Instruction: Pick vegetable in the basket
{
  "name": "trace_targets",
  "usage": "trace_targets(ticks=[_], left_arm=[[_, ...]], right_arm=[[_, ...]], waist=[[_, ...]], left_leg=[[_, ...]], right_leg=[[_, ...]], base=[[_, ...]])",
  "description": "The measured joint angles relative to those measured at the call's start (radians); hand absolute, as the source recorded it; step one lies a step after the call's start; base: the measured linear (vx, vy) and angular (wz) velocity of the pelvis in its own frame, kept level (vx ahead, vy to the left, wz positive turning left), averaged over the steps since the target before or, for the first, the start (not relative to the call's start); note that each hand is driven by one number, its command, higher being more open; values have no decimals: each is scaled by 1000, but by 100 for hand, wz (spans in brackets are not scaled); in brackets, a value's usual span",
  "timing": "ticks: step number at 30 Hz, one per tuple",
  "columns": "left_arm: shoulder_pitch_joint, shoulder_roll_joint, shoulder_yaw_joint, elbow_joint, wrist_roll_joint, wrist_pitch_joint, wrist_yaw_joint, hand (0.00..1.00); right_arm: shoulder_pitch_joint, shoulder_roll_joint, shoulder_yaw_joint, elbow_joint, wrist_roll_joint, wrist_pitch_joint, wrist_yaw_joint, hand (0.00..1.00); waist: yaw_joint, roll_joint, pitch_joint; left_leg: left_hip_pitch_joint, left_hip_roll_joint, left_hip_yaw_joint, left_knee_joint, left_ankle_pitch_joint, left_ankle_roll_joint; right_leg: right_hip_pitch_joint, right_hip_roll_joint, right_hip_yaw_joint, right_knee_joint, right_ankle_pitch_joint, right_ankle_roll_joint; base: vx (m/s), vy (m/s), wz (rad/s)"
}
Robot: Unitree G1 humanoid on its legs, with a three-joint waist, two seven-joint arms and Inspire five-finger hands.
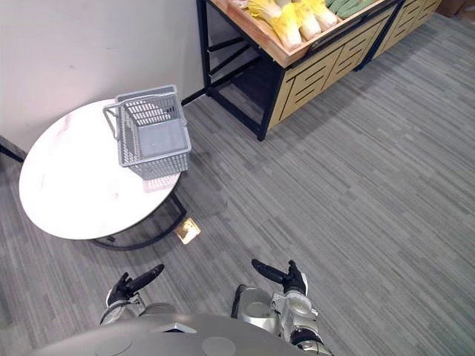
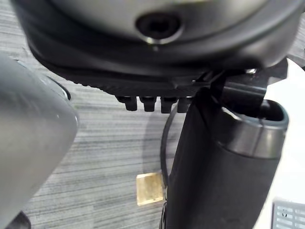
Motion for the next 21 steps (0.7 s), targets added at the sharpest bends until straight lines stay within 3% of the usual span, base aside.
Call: trace_targets(ticks=[1, 2, 5, 6, 7, 8, 9, 11, 13, 16, 21], left_arm=[[1, 18, -1, 1, 0, 0, -1, 100], [3, 24, 1, 1, -1, 1, -1, 100], [5, 29, 4, -6, -24, -1, 9, 100], [4, 34, 3, -9, -29, -1, 12, 100], [4, 36, -5, -12, -29, -1, 13, 100], [4, 36, -11, -13, -28, -2, 16, 100], [4, 35, -23, -8, -28, 0, 18, 100], [6, 56, -30, -4, -31, 0, 20, 100], [21, 92, -28, 12, -33, 3, 27, 100], [43, 104, -29, 32, -15, 3, 26, 100], [42, 110, -53, 48, -12, 3, 22, 100]], right_arm=[[6, 9, -12, 9, 0, -1, -1, 100], [7, -4, -23, 29, -1, 0, -4, 100], [23, -23, -27, 60, -12, 1, -5, 100], [34, -24, -26, 62, -28, 2, -6, 100], [42, -24, -26, 62, -32, 2, -6, 100], [45, -25, -26, 62, -34, 3, -6, 100], [48, -28, -26, 69, -38, 8, -5, 100], [51, -12, -15, 76, -39, 19, 0, 100], [52, 15, -16, 75, -40, 18, -2, 100], [64, 21, -27, 72, -40, 16, -3, 100], [64, 15, -17, 72, -48, 16, -4, 100]], waist=[[1, -11, 3], [-1, -15, 5], [1, -29, 11], [0, -34, 13], [1, -37, 12], [-1, -34, 10], [-1, -25, 3], [1, -61, -7], [-1, -93, -14], [-5, -90, -22], [-9, -84, -25]], left_leg=[[-23, 38, 74, 91, 21, 6], [-46, 98, 193, 184, -44, 10], [-72, 106, 298, 171, -152, 8], [-96, 84, 329, 95, -175, 1], [-115, 54, 351, 0, -163, 1], [-126, 36, 362, -68, -123, 3], [-133, 12, 405, -153, -88, 15], [-92, -65, 414, -290, -73, 29], [-33, -142, 422, -436, -13, 45], [51, -186, 428, -579, 46, 48], [46, -189, 416, -584, 56, 49]], right_leg=[[50, 1, -13, -39, 0, -1], [108, 0, -34, -71, 0, -1], [177, -33, -66, -96, 0, 0], [189, -56, -82, -96, 2, 3], [190, -74, -93, -94, 1, 34], [190, -80, -101, -93, -2, 50], [189, -87, -113, -95, -14, 90], [173, -123, -112, -114, -4, 115], [182, -158, -109, -138, 16, 139], [213, -162, -109, -153, 29, 140], [212, -160, -116, -160, 34, 149]], base=[[199, -134, 36], [166, -84, 44], [136, 48, 46], [139, 212, 56], [78, 189, 46], [98, 255, 46], [97, 246, 54], [76, 238, 37], [62, 192, 5], [31, 104, -2], [-23, -26, 3]])
